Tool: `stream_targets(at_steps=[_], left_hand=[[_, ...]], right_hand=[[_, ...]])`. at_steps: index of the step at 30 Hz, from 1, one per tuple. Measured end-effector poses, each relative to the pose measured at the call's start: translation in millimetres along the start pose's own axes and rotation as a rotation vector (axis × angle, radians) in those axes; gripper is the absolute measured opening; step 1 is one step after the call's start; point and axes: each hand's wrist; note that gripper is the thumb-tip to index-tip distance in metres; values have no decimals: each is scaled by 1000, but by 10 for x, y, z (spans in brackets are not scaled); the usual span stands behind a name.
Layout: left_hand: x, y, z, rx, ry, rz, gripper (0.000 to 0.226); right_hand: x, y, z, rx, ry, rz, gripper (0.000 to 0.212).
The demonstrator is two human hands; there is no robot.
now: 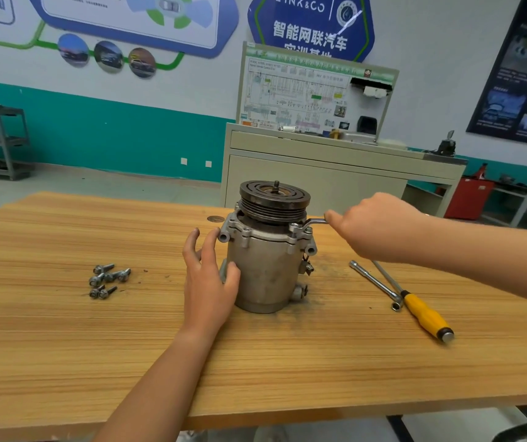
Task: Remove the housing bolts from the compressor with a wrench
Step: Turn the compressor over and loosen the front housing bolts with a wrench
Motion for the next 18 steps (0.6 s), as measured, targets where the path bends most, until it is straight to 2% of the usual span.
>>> stream_targets(at_steps=[2,4,7,9,11,13,15,16,18], left_hand=[[2,-3,1,3,-1,3,56],[7,1,-5,2,-2,2,56],[14,7,-26,-10,2,9,56],[20,16,-30,-19,6,13,56],[23,20,-28,-22,10,5,56],[28,16,-27,-20,9,-10,55],[35,17,-36,-15,7,-13,55],[38,19,-41,-15,6,-12,55],[42,23,-34,-22,3,-7,55]], right_hand=[[116,78,23,31,78,88,30],[199,200,0,47,103,178,32],[329,361,-45,85,156,469,36],[411,371,-99,106,250,584,35],[448,312,-172,159,400,618,29],[417,217,-189,292,684,674,21],[270,66,-174,427,883,651,29],[207,-13,-168,444,915,604,31],[56,-187,-174,431,796,428,25]])
Point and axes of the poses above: each hand's wrist, its own y-axis towards the middle knuckle, its own x-axis out of the palm, z = x × y, and after that the axes turned 8 degrees about y, right-handed
